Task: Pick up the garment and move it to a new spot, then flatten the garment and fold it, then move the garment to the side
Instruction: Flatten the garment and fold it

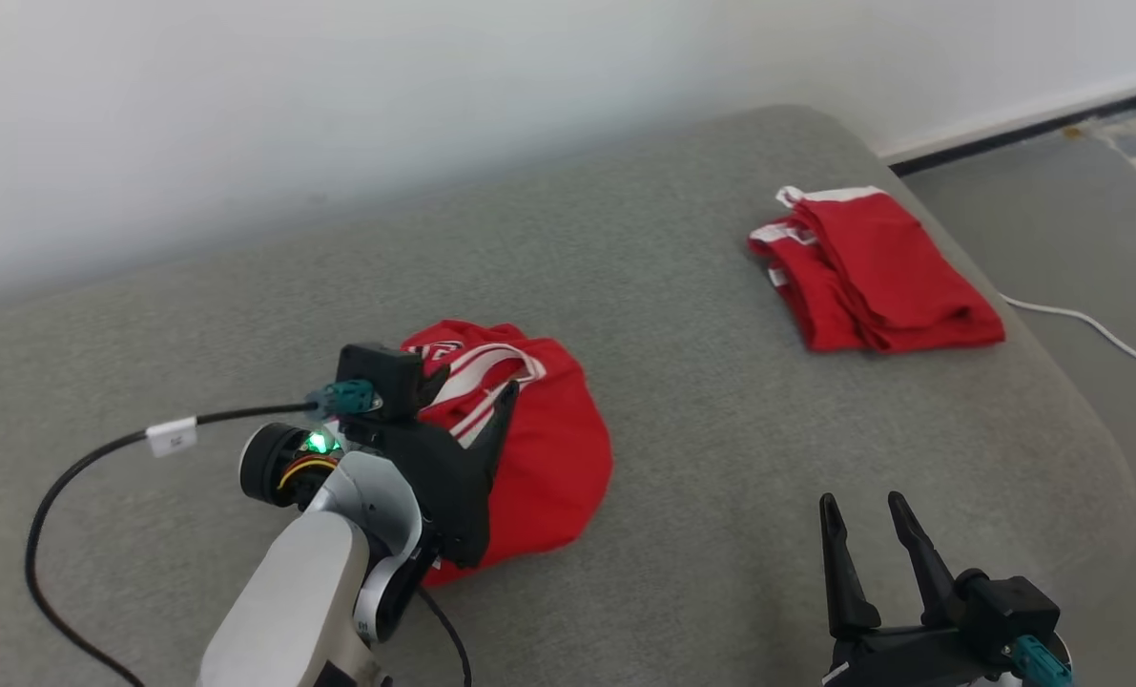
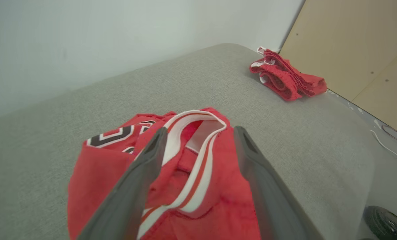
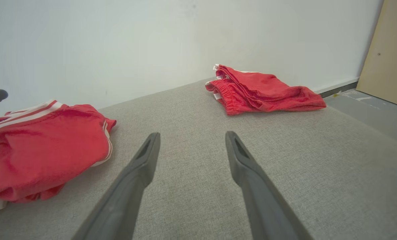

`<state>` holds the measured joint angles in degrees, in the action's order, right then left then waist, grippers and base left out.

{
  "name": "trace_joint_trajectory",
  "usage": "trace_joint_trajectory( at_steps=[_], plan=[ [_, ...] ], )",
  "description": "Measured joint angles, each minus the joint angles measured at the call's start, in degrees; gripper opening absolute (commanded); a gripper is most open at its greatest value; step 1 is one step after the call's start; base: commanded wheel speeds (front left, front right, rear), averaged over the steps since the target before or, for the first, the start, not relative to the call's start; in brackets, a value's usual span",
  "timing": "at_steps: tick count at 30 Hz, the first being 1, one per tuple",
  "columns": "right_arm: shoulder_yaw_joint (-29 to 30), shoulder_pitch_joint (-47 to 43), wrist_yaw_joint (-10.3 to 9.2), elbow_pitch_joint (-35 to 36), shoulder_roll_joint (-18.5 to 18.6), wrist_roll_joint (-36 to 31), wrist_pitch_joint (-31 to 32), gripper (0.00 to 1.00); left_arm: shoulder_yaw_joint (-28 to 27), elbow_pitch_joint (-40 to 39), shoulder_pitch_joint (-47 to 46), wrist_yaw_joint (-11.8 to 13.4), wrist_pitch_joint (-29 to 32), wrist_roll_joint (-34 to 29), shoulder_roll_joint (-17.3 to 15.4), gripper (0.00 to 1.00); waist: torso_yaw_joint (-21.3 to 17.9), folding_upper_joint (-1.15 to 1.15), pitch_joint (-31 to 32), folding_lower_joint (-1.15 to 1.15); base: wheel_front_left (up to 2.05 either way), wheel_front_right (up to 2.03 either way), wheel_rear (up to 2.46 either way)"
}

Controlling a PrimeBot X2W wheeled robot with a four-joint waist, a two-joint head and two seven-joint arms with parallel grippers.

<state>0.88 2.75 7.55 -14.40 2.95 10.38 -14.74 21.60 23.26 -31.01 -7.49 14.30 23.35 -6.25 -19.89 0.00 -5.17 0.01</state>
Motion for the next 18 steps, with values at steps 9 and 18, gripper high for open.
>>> trace_joint_trajectory(
  at_steps=[9,18],
  plan=[
    [-1.1,0.7,0.00,-0.3,0.0,1.2,-0.2,1.00,1.9,6.9,-3.6,1.7,3.9,-1.1,-0.1,1.00,-5.8,0.00,-1.8,0.00,0.00,0.00,0.00],
    [-0.9,0.8,0.00,0.4,0.0,1.8,-0.3,1.00,4.6,11.5,-6.8,1.0,6.8,0.0,1.2,0.00,-6.4,0.00,-3.4,-0.01,0.00,0.00,0.00]
  ],
)
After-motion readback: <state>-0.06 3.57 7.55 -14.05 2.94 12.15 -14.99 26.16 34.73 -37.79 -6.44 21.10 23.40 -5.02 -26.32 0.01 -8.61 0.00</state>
